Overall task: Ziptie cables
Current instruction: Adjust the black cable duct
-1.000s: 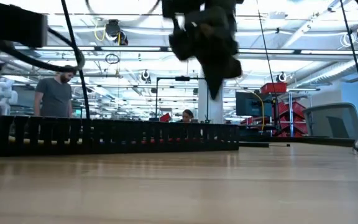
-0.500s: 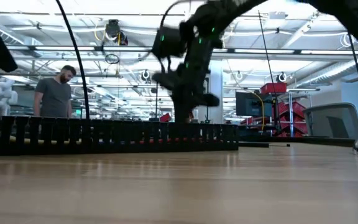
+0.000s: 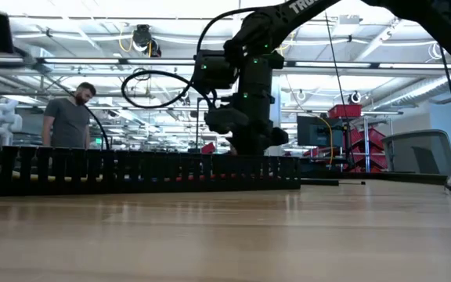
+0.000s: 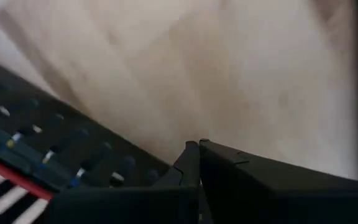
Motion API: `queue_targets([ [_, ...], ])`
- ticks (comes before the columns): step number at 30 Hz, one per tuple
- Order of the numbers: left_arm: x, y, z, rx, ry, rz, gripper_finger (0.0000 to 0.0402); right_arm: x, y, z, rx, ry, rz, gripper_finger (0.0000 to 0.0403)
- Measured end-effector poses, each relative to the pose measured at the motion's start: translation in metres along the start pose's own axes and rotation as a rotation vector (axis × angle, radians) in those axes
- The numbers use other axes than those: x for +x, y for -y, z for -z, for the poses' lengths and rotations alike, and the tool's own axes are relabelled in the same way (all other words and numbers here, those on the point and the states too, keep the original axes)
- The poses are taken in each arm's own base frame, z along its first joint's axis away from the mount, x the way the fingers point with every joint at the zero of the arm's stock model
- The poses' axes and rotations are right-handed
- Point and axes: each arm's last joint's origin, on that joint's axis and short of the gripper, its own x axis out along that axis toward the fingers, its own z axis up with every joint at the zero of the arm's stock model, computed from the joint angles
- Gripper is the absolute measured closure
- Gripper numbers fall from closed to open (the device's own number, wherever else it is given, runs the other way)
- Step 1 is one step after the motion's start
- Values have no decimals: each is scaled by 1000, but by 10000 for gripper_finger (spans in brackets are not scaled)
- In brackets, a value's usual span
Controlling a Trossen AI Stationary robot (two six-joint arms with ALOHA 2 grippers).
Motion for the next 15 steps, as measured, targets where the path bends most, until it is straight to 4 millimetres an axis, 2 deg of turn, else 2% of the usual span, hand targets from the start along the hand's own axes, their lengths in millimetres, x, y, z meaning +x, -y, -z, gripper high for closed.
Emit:
queue_targets([
  [5, 11, -11, -2, -34, -5, -109, 401, 7, -14, 16, -32, -40, 21, 403],
  [15, 28, -29, 2, 66, 6, -229, 401, 12, -48, 48, -105, -107, 59, 403],
])
